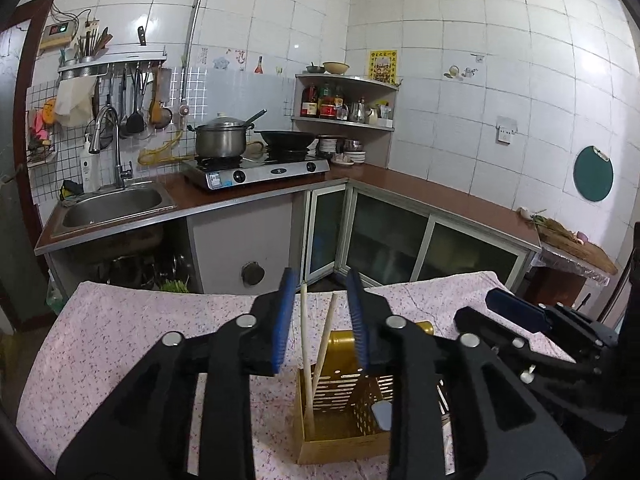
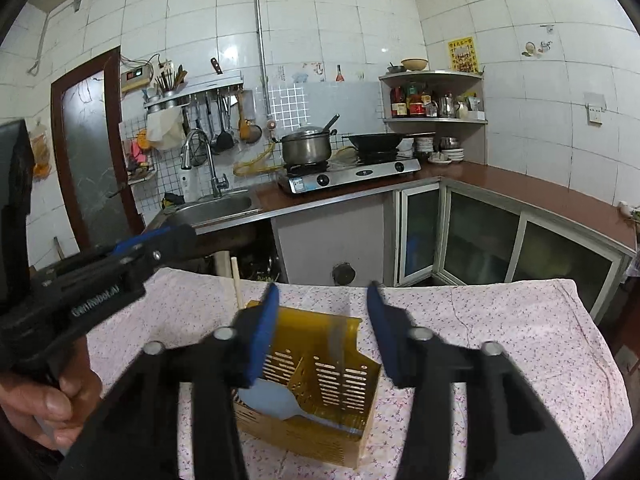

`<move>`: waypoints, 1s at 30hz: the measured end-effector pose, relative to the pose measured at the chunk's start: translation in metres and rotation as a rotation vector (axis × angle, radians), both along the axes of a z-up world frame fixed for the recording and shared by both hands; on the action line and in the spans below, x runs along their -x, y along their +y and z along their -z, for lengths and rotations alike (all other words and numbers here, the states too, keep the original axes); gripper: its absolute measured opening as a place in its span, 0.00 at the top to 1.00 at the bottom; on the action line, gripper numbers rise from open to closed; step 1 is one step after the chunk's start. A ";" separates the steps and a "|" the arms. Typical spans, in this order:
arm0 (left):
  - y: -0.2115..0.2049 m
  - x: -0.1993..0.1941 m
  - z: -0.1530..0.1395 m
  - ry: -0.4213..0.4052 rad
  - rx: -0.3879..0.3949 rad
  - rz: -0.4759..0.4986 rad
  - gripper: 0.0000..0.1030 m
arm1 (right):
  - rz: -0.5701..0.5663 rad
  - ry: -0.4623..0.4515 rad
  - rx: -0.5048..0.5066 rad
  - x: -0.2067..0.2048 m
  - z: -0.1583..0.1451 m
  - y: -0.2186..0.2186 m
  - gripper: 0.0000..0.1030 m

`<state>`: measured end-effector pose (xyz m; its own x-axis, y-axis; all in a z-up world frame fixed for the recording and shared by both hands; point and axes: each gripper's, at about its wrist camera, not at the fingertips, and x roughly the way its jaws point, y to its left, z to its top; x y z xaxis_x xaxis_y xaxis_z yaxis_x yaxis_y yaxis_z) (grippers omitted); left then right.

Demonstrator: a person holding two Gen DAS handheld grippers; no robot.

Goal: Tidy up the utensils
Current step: 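Lower spoon and chopstick into the basket and open both tools, then move both tools back toward the remaining chopsticks and fork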

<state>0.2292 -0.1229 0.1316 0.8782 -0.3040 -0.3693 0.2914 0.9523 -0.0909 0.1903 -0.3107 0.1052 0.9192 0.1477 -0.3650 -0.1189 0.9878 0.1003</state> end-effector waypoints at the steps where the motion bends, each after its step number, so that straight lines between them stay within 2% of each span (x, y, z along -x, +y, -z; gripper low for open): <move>1: 0.002 0.001 -0.001 -0.004 -0.003 -0.005 0.74 | 0.008 -0.006 0.002 0.001 0.000 0.000 0.55; 8: 0.019 0.015 -0.010 -0.008 -0.014 -0.036 0.72 | 0.049 -0.039 -0.023 0.023 -0.012 -0.015 0.55; 12: 0.036 0.034 0.002 0.031 -0.041 -0.059 0.71 | 0.099 -0.008 -0.019 0.044 -0.007 -0.034 0.55; 16: 0.054 0.055 0.034 0.119 -0.072 -0.089 0.70 | 0.197 0.091 -0.011 0.069 0.022 -0.060 0.56; 19: 0.062 0.069 0.066 0.204 -0.089 -0.094 0.70 | 0.249 0.202 0.004 0.090 0.061 -0.072 0.60; 20: 0.064 0.074 0.078 0.232 -0.093 -0.098 0.70 | 0.264 0.236 0.006 0.096 0.074 -0.074 0.64; 24: 0.066 0.094 0.117 0.338 -0.089 -0.088 0.70 | 0.269 0.332 -0.007 0.118 0.114 -0.072 0.82; 27: 0.060 0.110 0.139 0.387 -0.093 -0.070 0.70 | 0.269 0.395 -0.012 0.127 0.138 -0.068 0.85; 30: 0.053 0.118 0.154 0.420 -0.107 -0.050 0.70 | 0.264 0.418 -0.021 0.130 0.147 -0.066 0.86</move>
<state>0.1111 -0.0695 -0.0221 0.6579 -0.2055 -0.7245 0.2036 0.9748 -0.0915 0.0607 -0.3767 -0.0417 0.7018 -0.0591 -0.7099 0.1895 0.9761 0.1061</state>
